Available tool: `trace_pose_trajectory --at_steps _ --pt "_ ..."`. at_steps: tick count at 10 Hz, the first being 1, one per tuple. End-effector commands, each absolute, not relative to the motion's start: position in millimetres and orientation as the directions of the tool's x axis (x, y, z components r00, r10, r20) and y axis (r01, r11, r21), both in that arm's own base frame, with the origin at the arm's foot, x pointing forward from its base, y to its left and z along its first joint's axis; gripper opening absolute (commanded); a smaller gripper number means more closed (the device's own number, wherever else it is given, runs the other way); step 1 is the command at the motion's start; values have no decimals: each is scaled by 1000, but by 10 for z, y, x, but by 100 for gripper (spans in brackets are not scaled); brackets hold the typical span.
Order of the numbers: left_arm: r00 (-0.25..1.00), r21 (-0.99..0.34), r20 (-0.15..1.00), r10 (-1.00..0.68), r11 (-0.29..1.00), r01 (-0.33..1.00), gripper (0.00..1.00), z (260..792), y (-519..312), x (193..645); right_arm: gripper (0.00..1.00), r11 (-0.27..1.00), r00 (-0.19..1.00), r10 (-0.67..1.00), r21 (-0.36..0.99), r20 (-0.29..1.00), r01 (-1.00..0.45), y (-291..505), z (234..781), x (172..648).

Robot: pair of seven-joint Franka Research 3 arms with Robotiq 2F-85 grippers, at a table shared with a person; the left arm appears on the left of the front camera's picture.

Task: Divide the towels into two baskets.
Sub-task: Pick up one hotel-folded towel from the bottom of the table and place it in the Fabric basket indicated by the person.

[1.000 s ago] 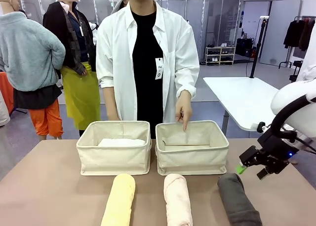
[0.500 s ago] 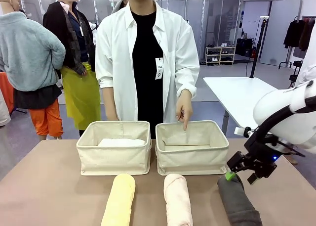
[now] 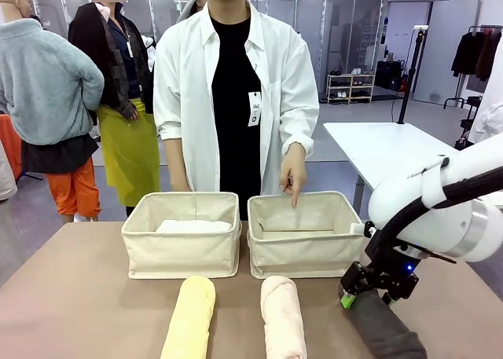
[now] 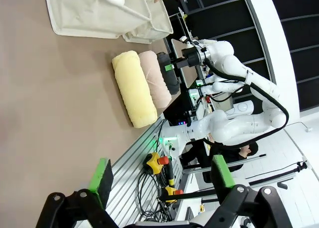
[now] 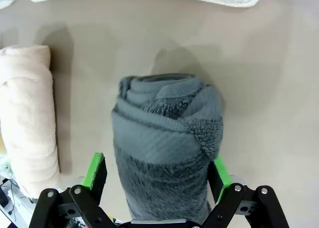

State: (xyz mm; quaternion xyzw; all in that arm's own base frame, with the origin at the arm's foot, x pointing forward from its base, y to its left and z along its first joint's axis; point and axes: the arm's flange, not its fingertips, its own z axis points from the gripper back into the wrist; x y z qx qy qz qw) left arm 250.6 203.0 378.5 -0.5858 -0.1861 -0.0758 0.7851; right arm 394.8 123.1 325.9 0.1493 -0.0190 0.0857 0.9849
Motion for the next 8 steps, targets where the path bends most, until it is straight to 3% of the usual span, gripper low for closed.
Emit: trace_pose_trajectory --at_steps 1,2,3,4,5,7,8 --pt "916 -890 389 99 296 347 100 3807 2016 2450 100 966 990 130 216 62 -141 1333 3102 3528" --pt "916 -890 389 99 296 347 100 3807 2016 2450 88 971 989 131 194 72 -143 1354 3101 3531" --pt "916 -890 389 99 296 347 100 3807 2016 2450 40 971 987 138 187 79 -151 1370 3105 3532" --pt "916 -890 389 99 296 347 100 3807 2016 2450 28 974 987 142 169 78 -154 1393 3108 3529" --pt "916 -890 389 99 296 347 100 3807 2016 2450 0 975 986 152 152 73 -161 1408 3101 3522" --pt "916 -890 389 99 296 347 100 3807 2016 2450 0 975 985 158 148 70 -166 1376 3135 3509" --pt "916 -890 389 99 296 347 100 3807 2016 2450 5 971 981 176 148 82 -187 1347 3215 3526"
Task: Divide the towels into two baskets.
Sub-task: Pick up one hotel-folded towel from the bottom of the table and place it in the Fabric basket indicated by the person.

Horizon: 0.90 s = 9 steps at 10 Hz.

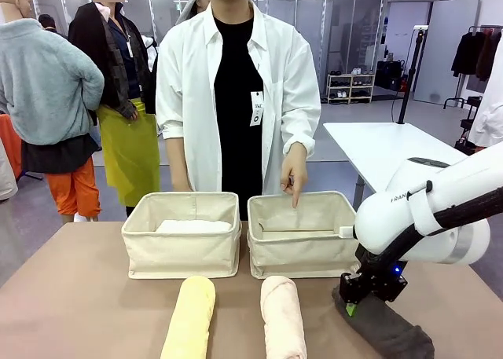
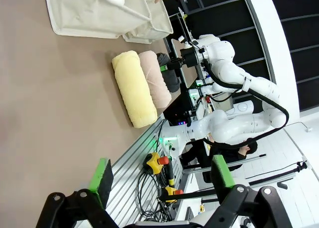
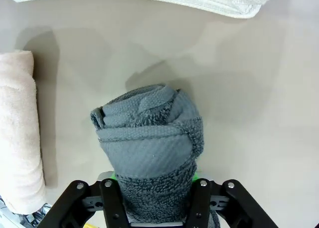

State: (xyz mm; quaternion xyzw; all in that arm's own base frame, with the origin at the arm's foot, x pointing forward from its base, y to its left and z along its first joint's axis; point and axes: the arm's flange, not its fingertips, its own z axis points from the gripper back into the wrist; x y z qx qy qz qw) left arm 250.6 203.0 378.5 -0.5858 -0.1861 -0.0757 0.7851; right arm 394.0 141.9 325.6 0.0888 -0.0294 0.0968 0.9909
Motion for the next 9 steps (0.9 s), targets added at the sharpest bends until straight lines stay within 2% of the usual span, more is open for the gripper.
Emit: trace_pose_trajectory --at_steps 1,3,5,7,9 --pt "916 -890 389 99 296 347 100 3807 2016 2450 0 967 976 197 146 97 -210 1338 3299 3544" --pt "916 -890 389 99 296 347 100 3807 2016 2450 0 926 933 337 133 124 -352 1316 3689 3581" --pt "916 -890 389 99 296 347 100 3807 2016 2450 0 841 837 526 58 153 -538 1400 4247 3620" --pt "916 -890 389 99 296 347 100 3807 2016 2450 0 699 689 699 25 192 -715 1605 4747 3615" --pt "916 -890 389 99 296 347 100 3807 2016 2450 0 482 469 864 -30 184 -876 1930 5068 3599"
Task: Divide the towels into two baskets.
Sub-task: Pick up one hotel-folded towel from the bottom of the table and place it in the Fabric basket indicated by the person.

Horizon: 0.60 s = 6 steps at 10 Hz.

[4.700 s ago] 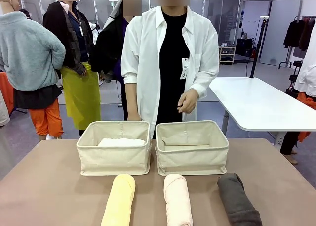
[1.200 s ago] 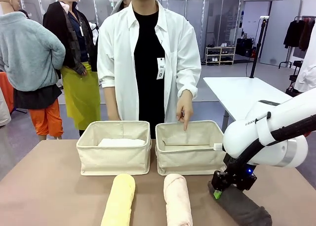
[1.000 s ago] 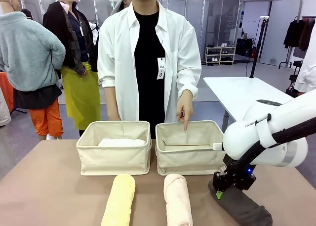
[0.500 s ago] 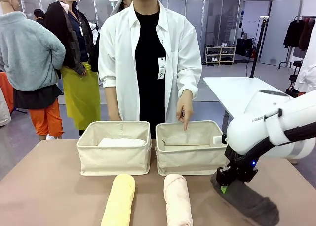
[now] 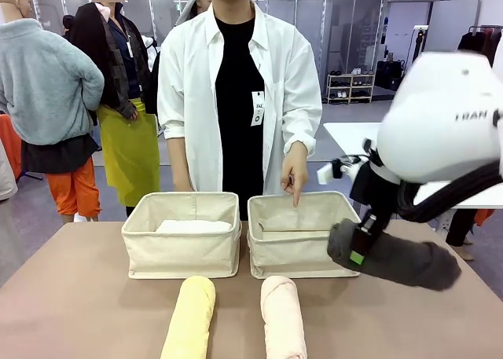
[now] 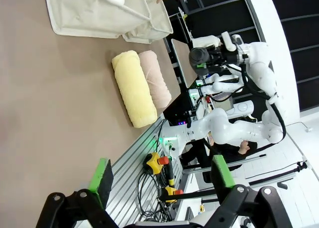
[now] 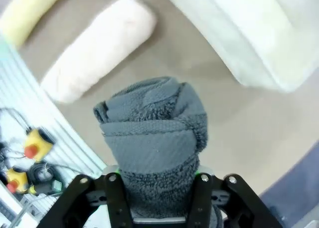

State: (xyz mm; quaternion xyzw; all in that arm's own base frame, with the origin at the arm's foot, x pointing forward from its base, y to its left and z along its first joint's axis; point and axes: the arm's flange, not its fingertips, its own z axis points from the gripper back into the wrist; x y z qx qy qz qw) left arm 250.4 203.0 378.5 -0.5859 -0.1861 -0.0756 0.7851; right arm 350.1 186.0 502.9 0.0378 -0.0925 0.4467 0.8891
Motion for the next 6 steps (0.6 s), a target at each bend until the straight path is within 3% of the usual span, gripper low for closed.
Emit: trace_pose_trajectory --at_steps 1,2,4,5,6 --pt "916 -890 389 99 296 347 100 3807 2016 2450 0 373 361 920 -57 153 -926 2060 5154 3573" --pt "916 -890 389 99 296 347 100 3807 2016 2450 0 272 262 958 -74 118 -960 2157 5189 3567" --pt "916 -890 389 99 296 347 100 3807 2016 2450 0 186 175 980 -116 99 -976 2190 5132 3472" --pt "916 -890 389 99 296 347 100 3807 2016 2450 0 288 278 952 -62 131 -956 2268 5187 3469" --pt "916 -890 389 99 296 347 100 3807 2016 2450 0 288 278 952 -62 131 -956 2268 5187 3469"
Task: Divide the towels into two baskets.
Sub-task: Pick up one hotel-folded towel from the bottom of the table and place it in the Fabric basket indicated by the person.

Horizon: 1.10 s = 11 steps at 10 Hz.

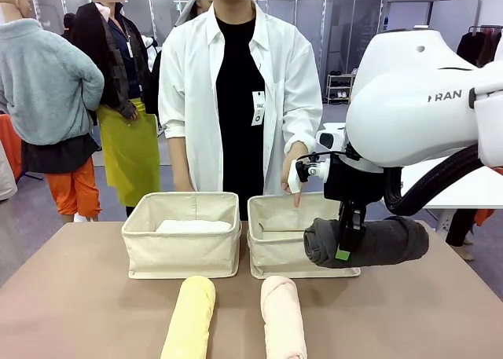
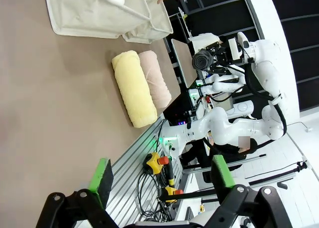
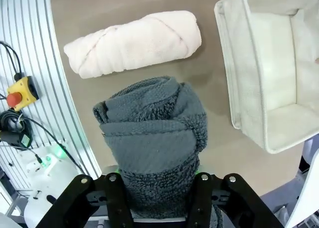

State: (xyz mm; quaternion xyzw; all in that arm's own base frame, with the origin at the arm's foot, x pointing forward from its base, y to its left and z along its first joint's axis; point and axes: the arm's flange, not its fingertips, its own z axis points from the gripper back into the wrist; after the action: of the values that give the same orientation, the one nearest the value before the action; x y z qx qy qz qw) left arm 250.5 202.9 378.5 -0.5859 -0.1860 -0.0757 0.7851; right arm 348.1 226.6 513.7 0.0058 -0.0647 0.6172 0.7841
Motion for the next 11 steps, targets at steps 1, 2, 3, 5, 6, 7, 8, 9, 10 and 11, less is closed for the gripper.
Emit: trace_pose_trajectory --at_steps 1,2,3,5,6,7,8,9,10,11 --pt "916 -890 389 99 296 347 100 3807 2016 2450 0 288 278 952 -62 131 -956 2268 5187 3469" --pt "916 -890 389 99 296 347 100 3807 2016 2450 0 288 278 952 -62 131 -956 2268 5187 3469" --pt "916 -890 389 99 296 347 100 3807 2016 2450 0 288 278 952 -62 131 -956 2268 5187 3469" --pt "916 -890 389 99 296 347 100 3807 2016 2450 41 263 252 957 -59 145 -963 2312 5150 3725" --pt "916 -890 389 99 296 347 100 3807 2016 2450 41 238 224 956 -55 188 -970 2418 5200 3996" --pt "916 -890 389 99 296 347 100 3807 2016 2450 41 242 224 957 -87 183 -966 2496 5276 4273" --pt "916 -890 389 99 296 347 100 3807 2016 2450 41 208 191 963 -73 191 -975 2567 5343 4516" --pt "916 -890 389 99 296 347 100 3807 2016 2450 41 220 206 972 -121 116 -968 2634 5361 4813" --pt "916 -890 389 99 296 347 100 3807 2016 2450 41 205 193 973 -89 123 -975 2681 5353 5148" --pt "916 -890 389 99 296 347 100 3807 2016 2450 41 215 203 971 -84 130 -973 2722 5319 5413"
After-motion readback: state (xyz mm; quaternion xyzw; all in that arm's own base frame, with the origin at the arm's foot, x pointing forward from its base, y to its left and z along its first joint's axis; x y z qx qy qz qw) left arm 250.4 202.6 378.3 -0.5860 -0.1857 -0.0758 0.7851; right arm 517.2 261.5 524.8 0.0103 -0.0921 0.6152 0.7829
